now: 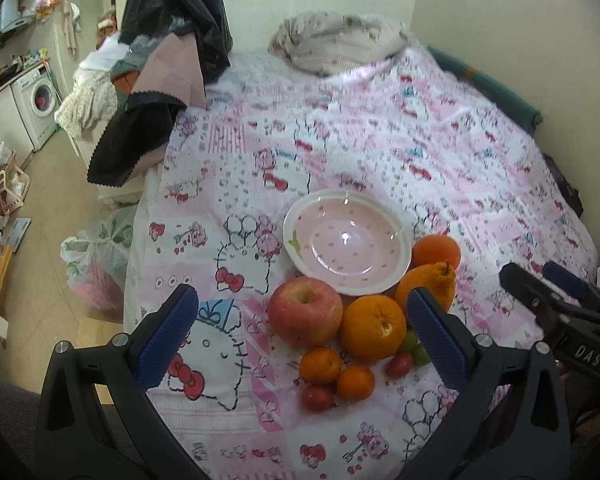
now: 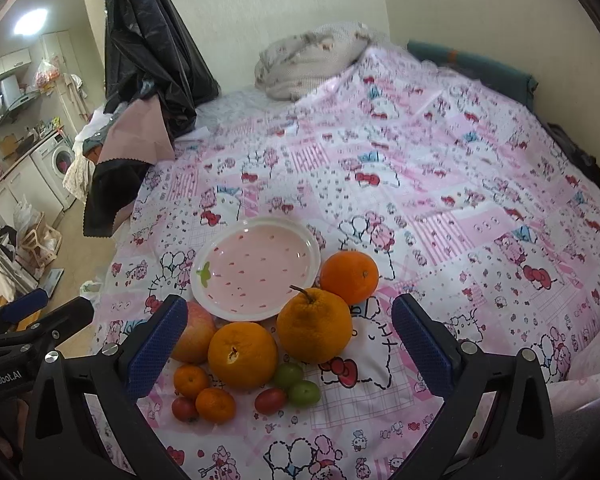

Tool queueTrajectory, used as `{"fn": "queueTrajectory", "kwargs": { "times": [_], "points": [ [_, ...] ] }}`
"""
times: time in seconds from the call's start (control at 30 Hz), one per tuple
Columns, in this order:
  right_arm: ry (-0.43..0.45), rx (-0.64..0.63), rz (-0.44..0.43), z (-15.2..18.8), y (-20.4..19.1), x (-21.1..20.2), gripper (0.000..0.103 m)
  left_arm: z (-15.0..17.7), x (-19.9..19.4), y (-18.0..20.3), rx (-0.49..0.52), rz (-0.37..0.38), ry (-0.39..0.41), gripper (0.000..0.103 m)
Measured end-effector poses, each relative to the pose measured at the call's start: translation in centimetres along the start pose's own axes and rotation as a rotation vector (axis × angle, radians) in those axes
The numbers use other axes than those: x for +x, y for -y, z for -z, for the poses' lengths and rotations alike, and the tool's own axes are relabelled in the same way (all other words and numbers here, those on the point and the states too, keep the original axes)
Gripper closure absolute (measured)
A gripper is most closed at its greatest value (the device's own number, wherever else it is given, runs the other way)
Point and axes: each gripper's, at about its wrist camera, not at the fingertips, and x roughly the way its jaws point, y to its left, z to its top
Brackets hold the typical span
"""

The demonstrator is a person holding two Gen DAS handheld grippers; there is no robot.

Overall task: Organize fruits
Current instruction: 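Grasp the red apple with the left gripper while the right grasps the stemmed citrus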

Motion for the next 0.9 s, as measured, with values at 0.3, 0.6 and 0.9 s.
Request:
{"fn": "queueTrajectory", "kwargs": {
  "times": [0.3, 0.6, 0.9],
  "points": [
    [-0.186, 0.070, -0.090, -2.4, 3.3, 4.4, 0.000, -3.2, 4.2, -2.8, -0.057, -0.012, -0.209, 0.000],
    [-0.491, 0.337, -0.121, -2.0, 8.5, 12.3, 0.000, -3.9, 11.2, -3.5, -0.122, -0.002, -0.429, 0.001],
    [-0.568, 0.383, -0.162, -1.0, 8.6, 15.1, 0.000, -1.0, 17.3, -2.4, -0.168, 0.038, -0.617, 0.006]
  ]
}}
